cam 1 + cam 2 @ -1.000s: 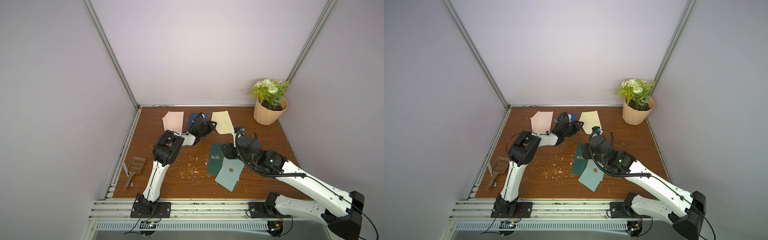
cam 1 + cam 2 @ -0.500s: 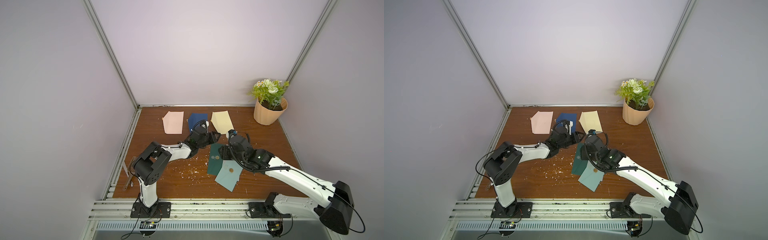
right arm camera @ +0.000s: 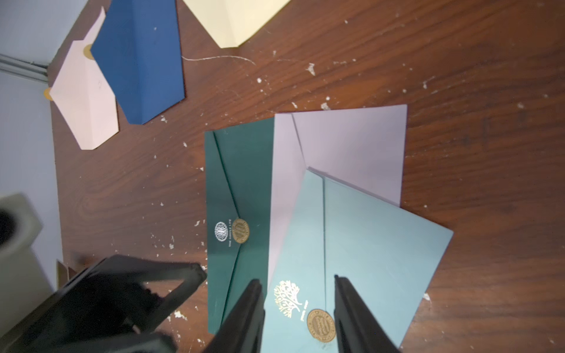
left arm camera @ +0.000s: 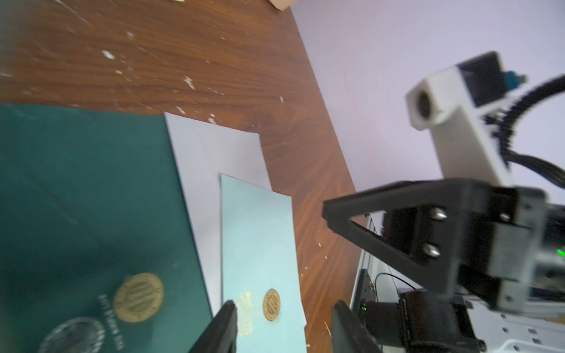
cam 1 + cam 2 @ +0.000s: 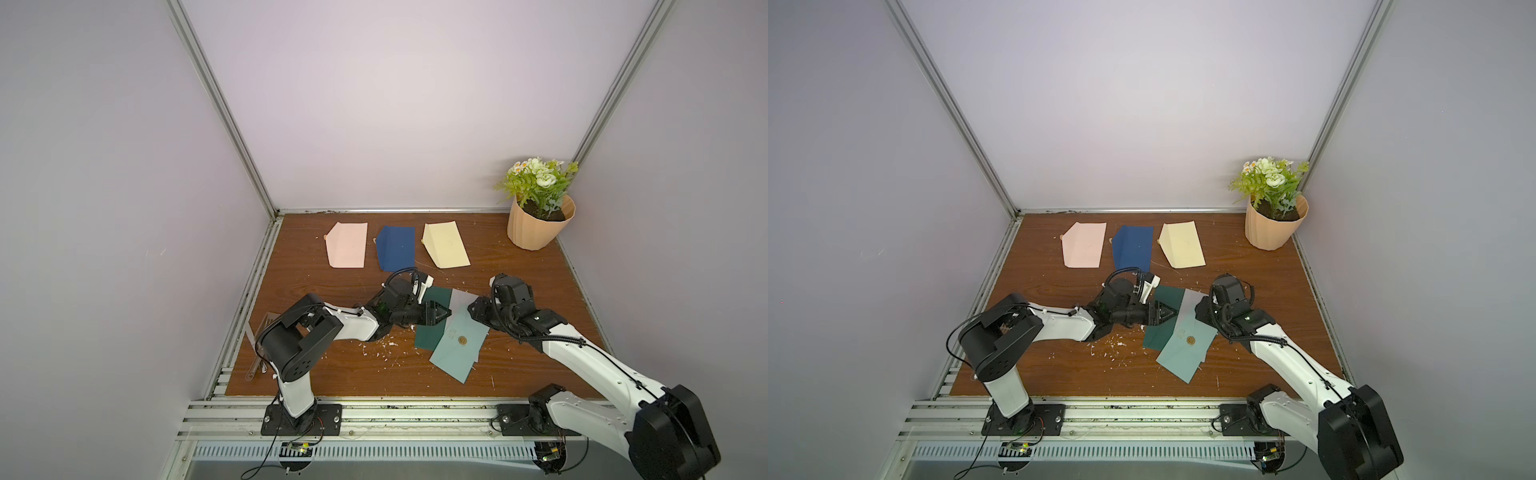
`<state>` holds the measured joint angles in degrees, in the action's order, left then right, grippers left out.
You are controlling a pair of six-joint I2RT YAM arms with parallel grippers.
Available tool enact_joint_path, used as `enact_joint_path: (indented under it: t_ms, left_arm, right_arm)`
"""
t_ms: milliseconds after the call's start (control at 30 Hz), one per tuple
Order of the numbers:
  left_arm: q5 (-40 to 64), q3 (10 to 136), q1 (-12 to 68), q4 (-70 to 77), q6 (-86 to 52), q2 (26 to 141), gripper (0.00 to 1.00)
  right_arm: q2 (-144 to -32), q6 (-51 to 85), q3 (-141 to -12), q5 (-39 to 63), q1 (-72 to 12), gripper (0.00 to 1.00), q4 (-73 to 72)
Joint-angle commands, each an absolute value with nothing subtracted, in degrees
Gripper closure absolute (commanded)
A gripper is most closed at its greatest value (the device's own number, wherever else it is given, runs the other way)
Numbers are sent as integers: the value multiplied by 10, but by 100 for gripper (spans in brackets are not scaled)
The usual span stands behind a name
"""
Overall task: Open the envelope
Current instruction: Pick up the envelope from the envelope.
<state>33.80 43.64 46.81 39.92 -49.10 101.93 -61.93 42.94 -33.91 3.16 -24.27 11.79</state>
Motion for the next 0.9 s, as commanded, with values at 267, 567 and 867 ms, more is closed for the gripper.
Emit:
enact_joint_path:
  t_ms: [267, 567, 867]
  left_arm:
    - [389, 435, 512, 459, -518, 1066, 49]
    - [372, 456, 525, 432, -525, 1107, 51]
    - [341, 463, 525, 379, -521, 1119, 49]
  right_arm:
    - [-608, 443, -295, 95, -186, 57, 76]
    - [-603, 424, -282, 113, -148, 56, 66]
    - [-614, 404, -271, 122, -100, 55, 48]
